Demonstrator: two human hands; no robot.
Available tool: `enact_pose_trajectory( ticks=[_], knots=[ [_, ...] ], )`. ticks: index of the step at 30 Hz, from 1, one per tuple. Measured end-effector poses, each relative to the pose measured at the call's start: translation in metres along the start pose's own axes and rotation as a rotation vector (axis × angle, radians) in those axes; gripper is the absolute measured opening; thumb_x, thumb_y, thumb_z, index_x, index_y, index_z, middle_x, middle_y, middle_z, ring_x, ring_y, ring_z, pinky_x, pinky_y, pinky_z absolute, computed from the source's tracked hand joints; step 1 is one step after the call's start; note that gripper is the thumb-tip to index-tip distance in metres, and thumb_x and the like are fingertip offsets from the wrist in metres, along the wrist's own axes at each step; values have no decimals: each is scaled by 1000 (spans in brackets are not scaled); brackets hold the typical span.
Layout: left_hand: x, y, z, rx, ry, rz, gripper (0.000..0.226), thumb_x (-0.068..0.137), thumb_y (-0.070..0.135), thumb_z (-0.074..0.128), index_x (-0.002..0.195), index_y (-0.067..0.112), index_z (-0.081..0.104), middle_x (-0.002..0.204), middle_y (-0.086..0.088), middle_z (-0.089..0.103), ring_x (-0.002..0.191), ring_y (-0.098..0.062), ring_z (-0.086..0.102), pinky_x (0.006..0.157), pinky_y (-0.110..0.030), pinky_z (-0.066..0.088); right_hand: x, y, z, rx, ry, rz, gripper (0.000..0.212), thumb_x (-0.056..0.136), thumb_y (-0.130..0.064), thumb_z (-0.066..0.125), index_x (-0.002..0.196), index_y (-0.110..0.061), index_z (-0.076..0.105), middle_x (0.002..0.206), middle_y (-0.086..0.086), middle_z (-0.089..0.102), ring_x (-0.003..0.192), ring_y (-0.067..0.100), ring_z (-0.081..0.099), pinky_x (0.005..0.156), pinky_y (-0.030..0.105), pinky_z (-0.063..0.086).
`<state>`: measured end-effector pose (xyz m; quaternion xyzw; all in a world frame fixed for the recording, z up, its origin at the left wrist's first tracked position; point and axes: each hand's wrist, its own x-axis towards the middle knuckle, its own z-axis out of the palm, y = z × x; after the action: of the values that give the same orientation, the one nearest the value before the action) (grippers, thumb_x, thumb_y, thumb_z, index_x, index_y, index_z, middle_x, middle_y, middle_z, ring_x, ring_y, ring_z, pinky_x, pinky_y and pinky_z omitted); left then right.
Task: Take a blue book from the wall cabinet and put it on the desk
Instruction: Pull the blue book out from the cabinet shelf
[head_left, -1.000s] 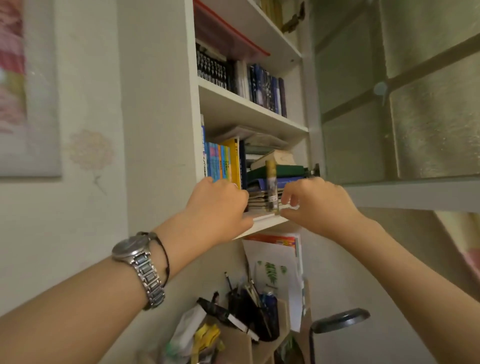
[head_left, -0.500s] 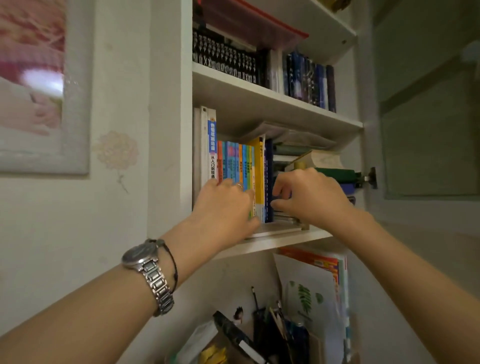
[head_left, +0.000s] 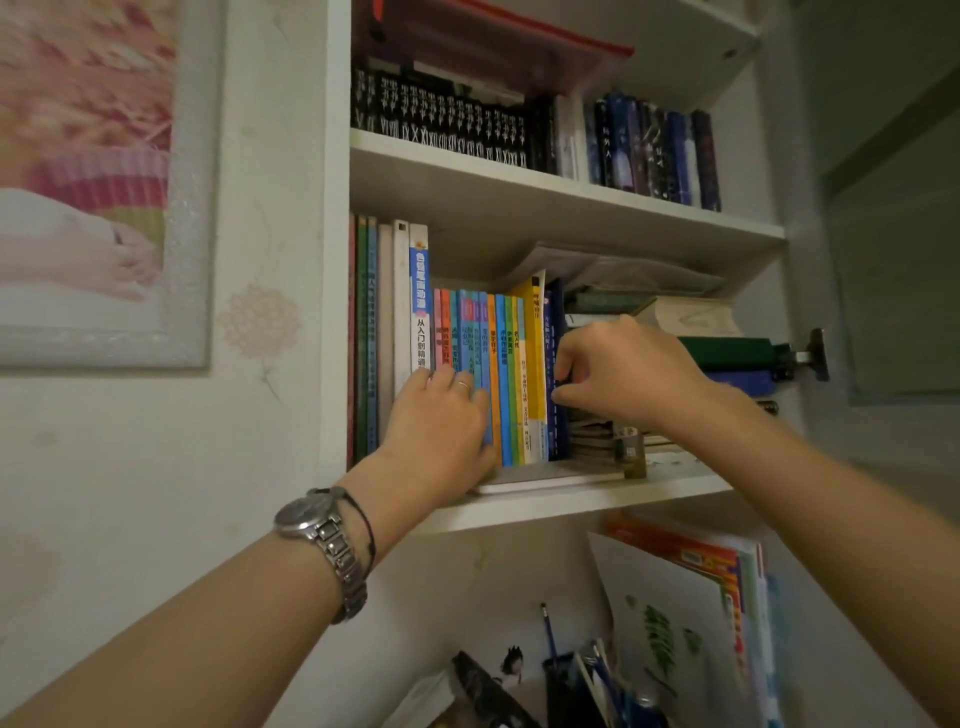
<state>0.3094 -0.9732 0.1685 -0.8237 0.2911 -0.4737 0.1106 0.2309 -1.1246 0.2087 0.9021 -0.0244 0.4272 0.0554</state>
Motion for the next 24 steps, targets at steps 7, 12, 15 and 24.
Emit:
enact_pose_trajectory(
  ticks=[7, 12, 15, 24],
  knots=[
    [8, -11, 22, 126, -27, -27, 59, 91, 48, 41, 136, 10, 41, 143, -10, 41, 138, -29, 23, 117, -47, 10, 26, -7, 17, -1, 28, 15, 19, 82, -35, 69, 97, -27, 63, 95, -5, 64, 90, 16, 62, 85, 44, 54],
    [15, -14, 33, 249, -110, -26, 73, 92, 50, 39, 149, 15, 9, 158, -9, 13, 144, -33, -9, 112, -53, -12, 48, -16, 33, 51, 41, -13, 43, 81, -35, 71, 120, -25, 56, 115, 0, 63, 101, 18, 61, 77, 38, 55],
    [17, -13, 37, 303, -139, -24, 76, 93, 50, 37, 148, 14, 0, 159, -9, 5, 143, -34, -16, 109, -55, -17, 63, -24, 42, 69, 67, -30, 64, 79, -32, 74, 135, -24, 43, 129, 3, 57, 113, 20, 59, 82, 38, 55],
    [19, -12, 45, 379, -181, -36, 76, 94, 50, 32, 147, 12, -6, 158, -10, -9, 140, -35, -24, 106, -57, -21, 97, -28, 65, 274, 95, -31, 85, 77, -36, 75, 144, -29, 24, 137, 4, 47, 123, 23, 51, 92, 48, 51]
  ],
)
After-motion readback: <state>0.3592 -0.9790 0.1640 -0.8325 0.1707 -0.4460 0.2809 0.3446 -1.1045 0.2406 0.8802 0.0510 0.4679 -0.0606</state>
